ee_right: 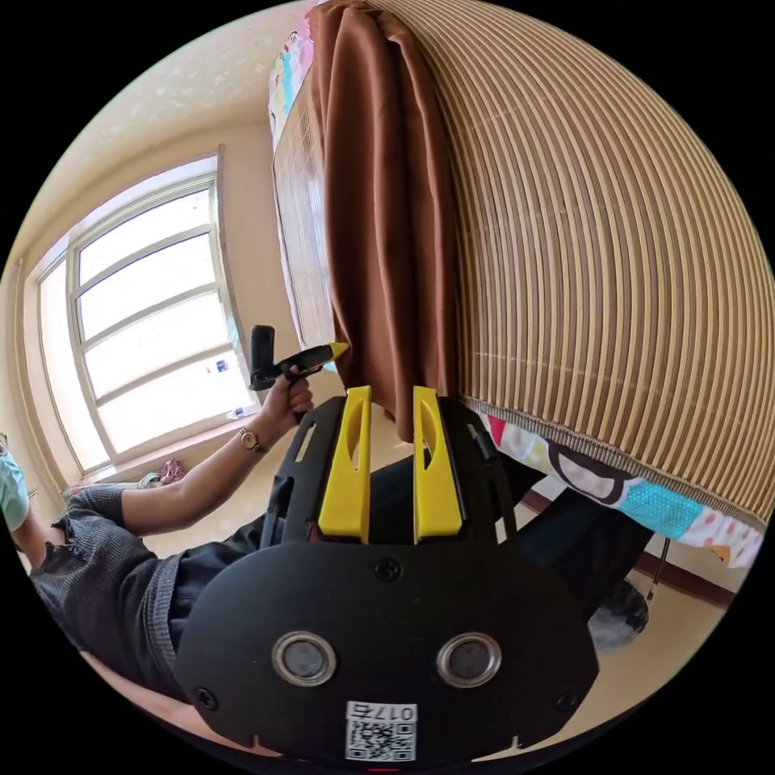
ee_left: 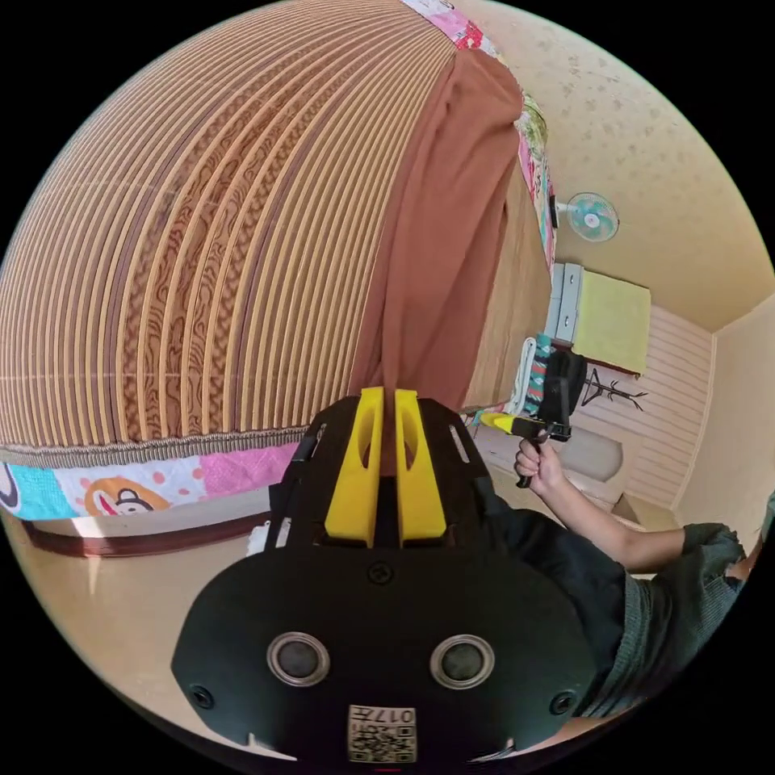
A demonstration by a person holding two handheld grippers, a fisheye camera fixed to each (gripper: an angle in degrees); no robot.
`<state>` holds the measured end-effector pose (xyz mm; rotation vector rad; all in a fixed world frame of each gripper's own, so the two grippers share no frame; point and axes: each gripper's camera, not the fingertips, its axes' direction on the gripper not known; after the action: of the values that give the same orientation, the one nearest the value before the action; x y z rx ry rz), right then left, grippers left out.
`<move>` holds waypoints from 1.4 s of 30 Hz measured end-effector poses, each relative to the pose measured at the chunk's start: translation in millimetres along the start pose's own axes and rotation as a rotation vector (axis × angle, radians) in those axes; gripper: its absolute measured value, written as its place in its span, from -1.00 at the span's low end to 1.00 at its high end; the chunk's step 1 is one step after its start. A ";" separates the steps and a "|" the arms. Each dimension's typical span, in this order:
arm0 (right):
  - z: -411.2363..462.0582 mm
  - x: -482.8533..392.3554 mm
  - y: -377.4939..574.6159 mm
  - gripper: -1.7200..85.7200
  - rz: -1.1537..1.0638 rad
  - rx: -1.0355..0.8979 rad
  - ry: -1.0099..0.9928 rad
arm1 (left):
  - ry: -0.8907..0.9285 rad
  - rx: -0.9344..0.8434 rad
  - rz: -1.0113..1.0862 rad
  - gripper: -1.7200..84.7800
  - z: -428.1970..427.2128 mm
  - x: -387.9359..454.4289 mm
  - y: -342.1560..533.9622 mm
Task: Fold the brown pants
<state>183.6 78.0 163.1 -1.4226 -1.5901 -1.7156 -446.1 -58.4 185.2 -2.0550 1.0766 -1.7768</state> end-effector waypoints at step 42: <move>4.4 -32.5 -26.6 -0.91 -0.074 -0.173 0.012 | -0.292 -0.111 0.174 -0.92 101.3 100.4 -19.6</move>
<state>176.4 78.4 121.5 -1.4461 -1.5372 -1.9421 -344.7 -138.5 248.8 -2.1260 1.2417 -1.3136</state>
